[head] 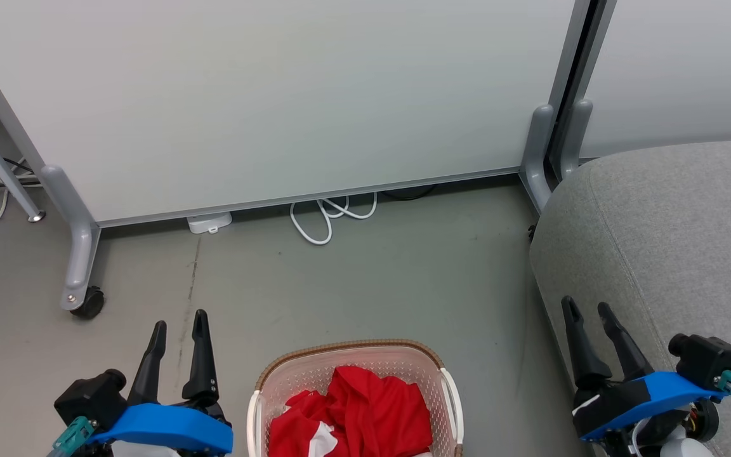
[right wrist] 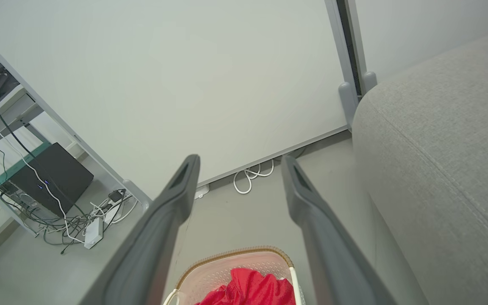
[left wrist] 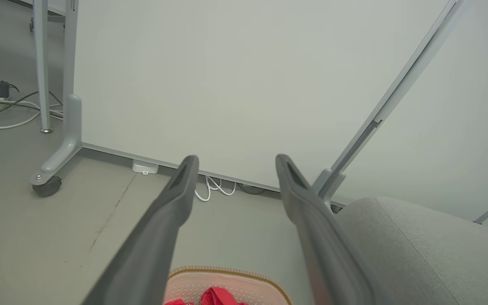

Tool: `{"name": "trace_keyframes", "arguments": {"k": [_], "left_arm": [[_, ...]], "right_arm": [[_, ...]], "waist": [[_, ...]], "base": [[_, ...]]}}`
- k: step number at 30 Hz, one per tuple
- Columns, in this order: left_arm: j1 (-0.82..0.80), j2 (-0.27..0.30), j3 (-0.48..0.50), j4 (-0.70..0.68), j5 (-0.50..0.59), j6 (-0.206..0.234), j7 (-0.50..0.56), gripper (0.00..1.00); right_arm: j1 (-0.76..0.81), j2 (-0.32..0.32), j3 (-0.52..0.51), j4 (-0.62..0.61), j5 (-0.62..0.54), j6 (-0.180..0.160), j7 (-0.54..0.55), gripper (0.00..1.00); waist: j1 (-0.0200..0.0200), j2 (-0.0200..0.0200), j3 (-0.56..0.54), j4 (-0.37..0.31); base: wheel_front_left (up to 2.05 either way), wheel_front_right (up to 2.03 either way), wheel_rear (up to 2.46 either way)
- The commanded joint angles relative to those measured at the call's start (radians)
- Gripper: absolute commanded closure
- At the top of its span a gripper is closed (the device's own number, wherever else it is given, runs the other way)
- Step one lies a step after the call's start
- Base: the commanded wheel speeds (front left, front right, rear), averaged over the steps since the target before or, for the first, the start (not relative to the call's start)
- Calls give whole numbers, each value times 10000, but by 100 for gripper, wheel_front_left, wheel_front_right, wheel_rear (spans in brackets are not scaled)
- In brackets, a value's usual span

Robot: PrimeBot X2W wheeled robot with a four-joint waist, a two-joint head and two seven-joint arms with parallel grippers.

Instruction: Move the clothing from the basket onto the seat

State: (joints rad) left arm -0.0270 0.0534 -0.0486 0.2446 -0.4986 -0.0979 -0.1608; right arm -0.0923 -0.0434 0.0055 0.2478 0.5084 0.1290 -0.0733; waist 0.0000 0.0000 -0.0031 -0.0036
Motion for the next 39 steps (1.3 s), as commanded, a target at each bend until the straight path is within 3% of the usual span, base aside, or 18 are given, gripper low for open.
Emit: {"name": "trace_keyframes", "arguments": {"k": [1, 39], "left_arm": [[-4, 49, -68, -48, 266, -34, -112, 0], [148, -21, -174, 450, 2681, -158, -904, 0]], "right_arm": [[-97, -76, -23, -72, -309, 18, -72, 0], [-202, -93, -110, 41, -3504, 27, -591, 0]], "waist": [[0, 0, -9, 4], [0, 0, -74, -16]], "base": [[0, 0, 0], [0, 0, 0]]}}
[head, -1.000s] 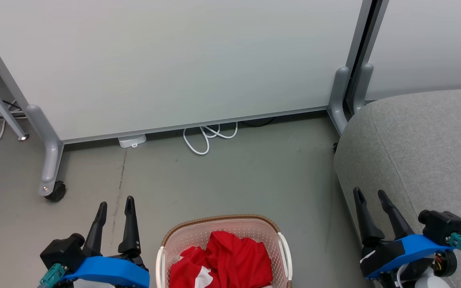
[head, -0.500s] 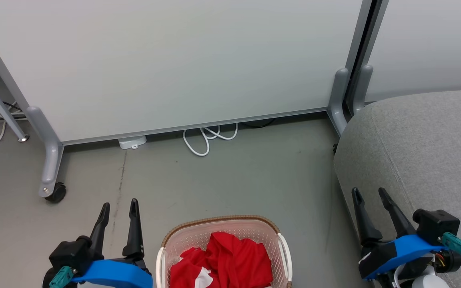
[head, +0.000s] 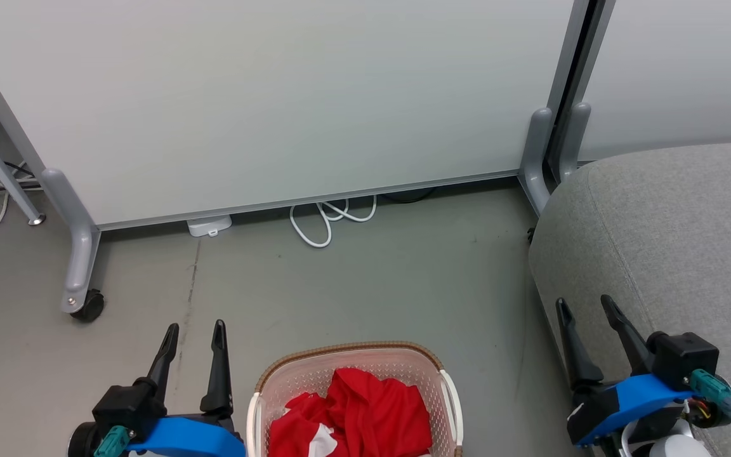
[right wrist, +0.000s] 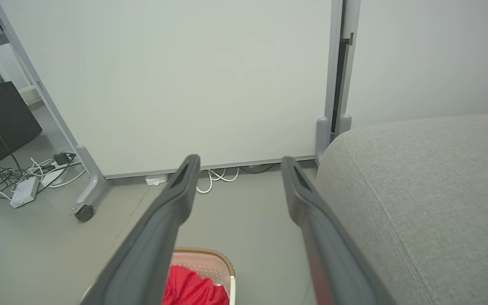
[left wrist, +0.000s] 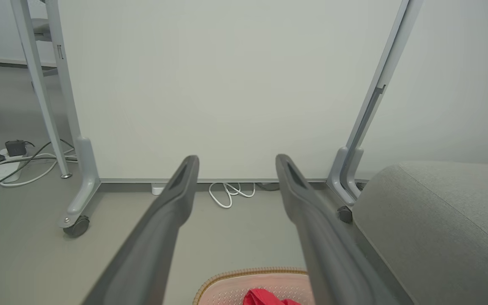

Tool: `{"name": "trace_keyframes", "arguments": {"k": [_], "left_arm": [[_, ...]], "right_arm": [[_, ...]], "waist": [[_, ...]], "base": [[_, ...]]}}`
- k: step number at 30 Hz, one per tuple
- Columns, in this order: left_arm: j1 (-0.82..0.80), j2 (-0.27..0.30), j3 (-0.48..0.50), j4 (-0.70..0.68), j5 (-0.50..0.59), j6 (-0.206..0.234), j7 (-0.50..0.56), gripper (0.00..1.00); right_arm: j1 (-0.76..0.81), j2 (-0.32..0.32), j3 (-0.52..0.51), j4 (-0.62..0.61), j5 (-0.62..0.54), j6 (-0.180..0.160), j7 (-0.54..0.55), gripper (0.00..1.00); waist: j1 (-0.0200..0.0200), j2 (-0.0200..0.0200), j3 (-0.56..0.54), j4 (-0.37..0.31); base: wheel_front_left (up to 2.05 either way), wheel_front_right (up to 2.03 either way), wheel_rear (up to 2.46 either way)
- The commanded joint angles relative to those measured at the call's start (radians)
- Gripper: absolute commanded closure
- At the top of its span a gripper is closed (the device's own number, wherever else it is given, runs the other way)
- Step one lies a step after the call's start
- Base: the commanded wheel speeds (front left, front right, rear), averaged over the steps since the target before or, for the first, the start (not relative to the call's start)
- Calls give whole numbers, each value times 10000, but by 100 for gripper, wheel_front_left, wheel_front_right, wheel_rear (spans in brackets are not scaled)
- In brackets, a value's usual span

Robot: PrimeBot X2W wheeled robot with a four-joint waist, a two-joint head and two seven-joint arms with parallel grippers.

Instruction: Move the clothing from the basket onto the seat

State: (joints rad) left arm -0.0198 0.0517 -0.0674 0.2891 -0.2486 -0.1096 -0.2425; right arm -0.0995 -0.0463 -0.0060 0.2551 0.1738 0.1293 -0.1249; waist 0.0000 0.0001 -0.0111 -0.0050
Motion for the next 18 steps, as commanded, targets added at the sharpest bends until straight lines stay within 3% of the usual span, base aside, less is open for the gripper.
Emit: {"name": "trace_keyframes", "arguments": {"k": [1, 18], "left_arm": [[78, -4, 13, 13, 233, -43, -105, 0], [103, -14, 3, 88, 599, -66, -244, 0]], "right_arm": [[-133, -64, 2, -32, -230, 22, -92, 0], [-110, -66, 17, -70, -630, 16, -256, 0]], "waist": [[0, -1, 10, -4], [0, -1, 43, -38]], "base": [[0, 0, 0], [0, 0, 0]]}}
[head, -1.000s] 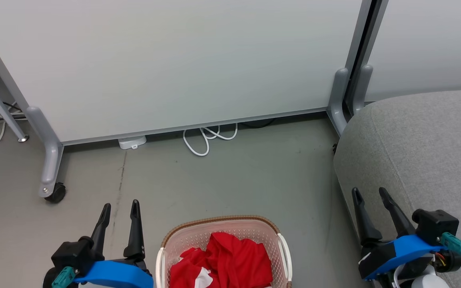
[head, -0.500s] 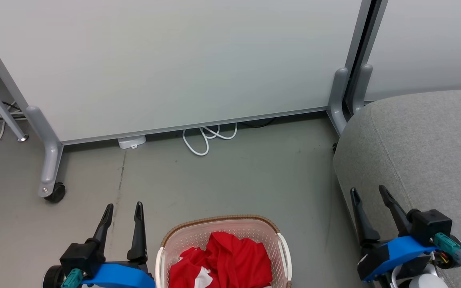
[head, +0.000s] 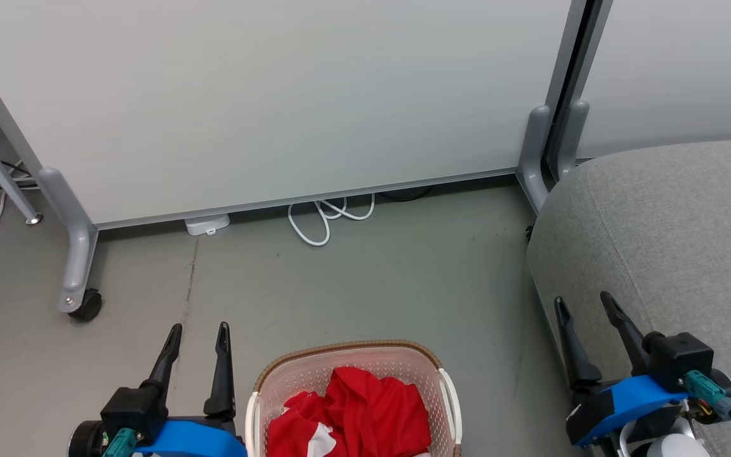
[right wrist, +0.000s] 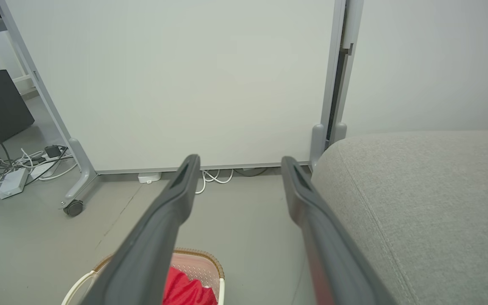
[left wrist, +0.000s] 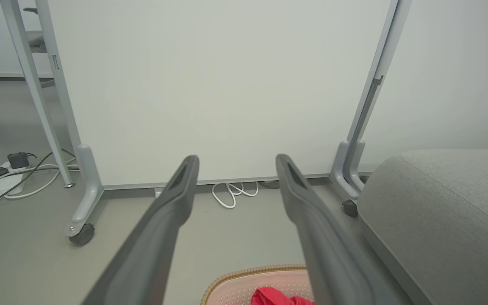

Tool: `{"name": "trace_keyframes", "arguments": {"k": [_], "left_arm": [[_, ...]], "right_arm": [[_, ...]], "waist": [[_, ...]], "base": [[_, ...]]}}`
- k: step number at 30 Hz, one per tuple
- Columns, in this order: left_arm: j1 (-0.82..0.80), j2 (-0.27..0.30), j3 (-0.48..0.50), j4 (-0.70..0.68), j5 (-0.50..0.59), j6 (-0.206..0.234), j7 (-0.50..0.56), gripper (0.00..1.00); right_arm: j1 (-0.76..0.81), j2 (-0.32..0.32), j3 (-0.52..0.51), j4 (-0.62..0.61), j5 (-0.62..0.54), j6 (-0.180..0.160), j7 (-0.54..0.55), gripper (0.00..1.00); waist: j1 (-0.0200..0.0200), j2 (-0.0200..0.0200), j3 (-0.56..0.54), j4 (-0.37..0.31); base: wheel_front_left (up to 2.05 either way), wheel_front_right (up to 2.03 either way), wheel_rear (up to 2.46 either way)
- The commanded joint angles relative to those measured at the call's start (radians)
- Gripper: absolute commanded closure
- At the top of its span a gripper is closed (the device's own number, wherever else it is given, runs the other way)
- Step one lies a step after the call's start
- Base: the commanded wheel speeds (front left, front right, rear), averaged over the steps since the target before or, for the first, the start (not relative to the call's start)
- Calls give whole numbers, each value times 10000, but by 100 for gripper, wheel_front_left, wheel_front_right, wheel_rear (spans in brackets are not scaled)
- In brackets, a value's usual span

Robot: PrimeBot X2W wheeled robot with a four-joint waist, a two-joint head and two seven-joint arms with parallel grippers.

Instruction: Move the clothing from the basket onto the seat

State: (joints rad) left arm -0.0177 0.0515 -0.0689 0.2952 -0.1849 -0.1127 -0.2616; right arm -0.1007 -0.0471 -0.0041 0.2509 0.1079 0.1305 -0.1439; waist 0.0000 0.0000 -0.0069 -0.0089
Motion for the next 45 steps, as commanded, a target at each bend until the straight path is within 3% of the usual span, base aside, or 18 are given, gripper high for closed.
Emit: {"name": "trace_keyframes", "arguments": {"k": [1, 10, 18, 30, 45], "left_arm": [[73, -14, 24, 43, -55, -39, -52, 0], [15, -15, -1, 160, -112, -44, -52, 0], [-649, -15, -169, 725, -170, -38, -50, 0], [-2798, 30, -1216, 3210, -567, -192, 387, 0], [-5169, 459, -2198, 6041, -1409, -180, 913, 0]], "right_arm": [[-95, -59, -1, -23, 54, 4, -59, 0], [-205, -57, 63, -97, 120, 4, -47, 0], [-887, -54, 341, -506, 134, 4, -145, 0], [-1955, -48, 763, -854, 276, 4, -391, 0], [-2752, -41, 1433, -1112, 926, 4, -912, 0]], "waist": [[0, 0, 8, 4], [0, 0, 242, -50], [0, 0, 1705, -402], [0, 0, 4248, -993], [0, 0, 6501, -2368]], "base": [[0, 0, 0], [0, 0, 0], [0, 0, 0], [0, 0, 0], [0, 0, 0]]}}
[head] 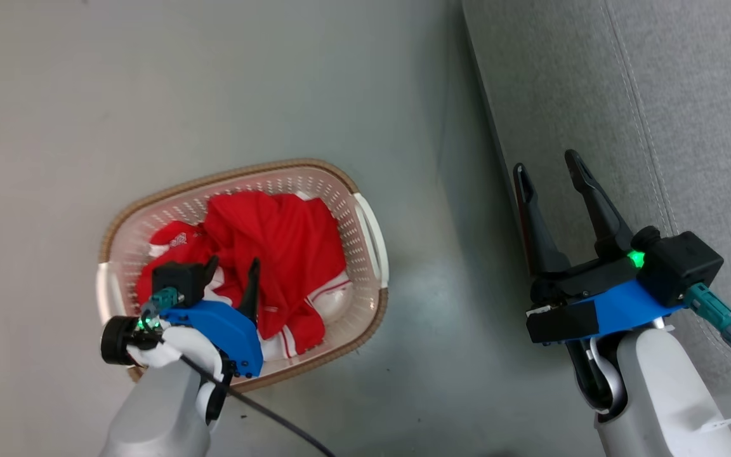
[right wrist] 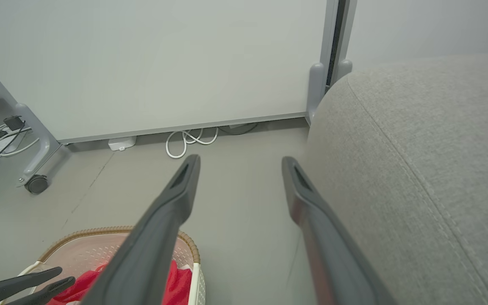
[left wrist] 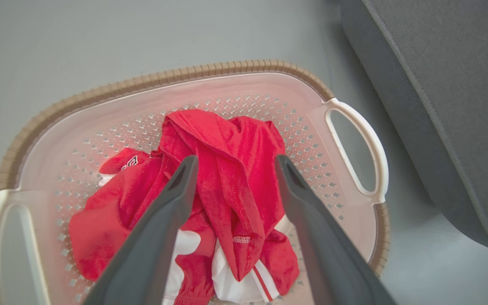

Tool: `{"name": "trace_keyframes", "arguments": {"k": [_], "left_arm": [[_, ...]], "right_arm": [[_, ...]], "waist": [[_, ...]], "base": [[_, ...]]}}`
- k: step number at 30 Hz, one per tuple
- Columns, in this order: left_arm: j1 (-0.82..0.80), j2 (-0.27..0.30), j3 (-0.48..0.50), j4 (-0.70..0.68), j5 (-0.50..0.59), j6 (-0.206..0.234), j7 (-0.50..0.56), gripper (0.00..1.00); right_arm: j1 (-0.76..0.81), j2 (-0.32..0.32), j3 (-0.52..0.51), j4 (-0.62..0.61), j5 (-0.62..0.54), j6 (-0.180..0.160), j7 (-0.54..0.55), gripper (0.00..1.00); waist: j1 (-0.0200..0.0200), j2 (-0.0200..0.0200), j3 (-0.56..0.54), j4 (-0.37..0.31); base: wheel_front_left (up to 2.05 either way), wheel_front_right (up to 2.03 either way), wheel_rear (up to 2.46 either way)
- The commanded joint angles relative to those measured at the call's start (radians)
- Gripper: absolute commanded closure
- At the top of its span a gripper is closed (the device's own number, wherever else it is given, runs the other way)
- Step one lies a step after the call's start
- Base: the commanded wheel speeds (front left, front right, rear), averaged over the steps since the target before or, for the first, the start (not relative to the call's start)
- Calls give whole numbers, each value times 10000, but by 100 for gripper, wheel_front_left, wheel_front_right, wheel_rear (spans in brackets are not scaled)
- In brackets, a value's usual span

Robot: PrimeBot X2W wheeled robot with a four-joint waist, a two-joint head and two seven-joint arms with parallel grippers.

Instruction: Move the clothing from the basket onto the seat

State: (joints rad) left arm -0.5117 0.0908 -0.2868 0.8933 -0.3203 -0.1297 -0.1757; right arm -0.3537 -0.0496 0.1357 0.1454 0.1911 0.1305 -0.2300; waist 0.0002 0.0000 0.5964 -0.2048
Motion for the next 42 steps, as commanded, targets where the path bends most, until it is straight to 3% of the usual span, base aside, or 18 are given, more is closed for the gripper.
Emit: {"name": "trace_keyframes", "arguments": {"k": [1, 12, 28, 29, 30, 31, 42], "left_arm": [[-352, 112, -24, 252, -71, -9, 79, 0], [-1581, 266, -7, 1649, -289, 95, 316, 0], [-2652, 250, 75, 3097, -471, 1163, 843, 0], [-2700, 237, 69, 3151, -493, 1199, 864, 53], [-2743, 229, 37, 3186, -490, 1189, 896, 96], [-2769, 219, -1, 3218, -475, 1138, 922, 100], [-2829, 81, -177, 3484, -575, 890, 745, 100]], "right_arm": [[-212, -14, 87, -59, 145, 4, -98, 0], [-362, -16, 663, -153, 718, 4, -340, 0], [-277, -14, 1207, -511, 1231, 4, -365, 0], [-270, -16, 1206, -519, 1237, 4, -365, 0], [-273, -14, 1211, -519, 1250, 4, -365, 0], [-285, -14, 1218, -511, 1252, 4, -365, 0], [-329, -16, 1174, -406, 1147, 4, -366, 0]], "waist": [[-2, 0, 577, -476], [-2, 0, 1611, -1071], [-2, 0, 2436, -1526], [-2, 0, 2450, -1519], [-2, 0, 2460, -1513], [-2, 0, 2459, -1507], [-2, 0, 2236, -1347]], "base": [[0, 0, 0], [0, 0, 0], [0, 0, 0], [0, 0, 0], [0, 0, 0], [0, 0, 0], [0, 0, 0]]}}
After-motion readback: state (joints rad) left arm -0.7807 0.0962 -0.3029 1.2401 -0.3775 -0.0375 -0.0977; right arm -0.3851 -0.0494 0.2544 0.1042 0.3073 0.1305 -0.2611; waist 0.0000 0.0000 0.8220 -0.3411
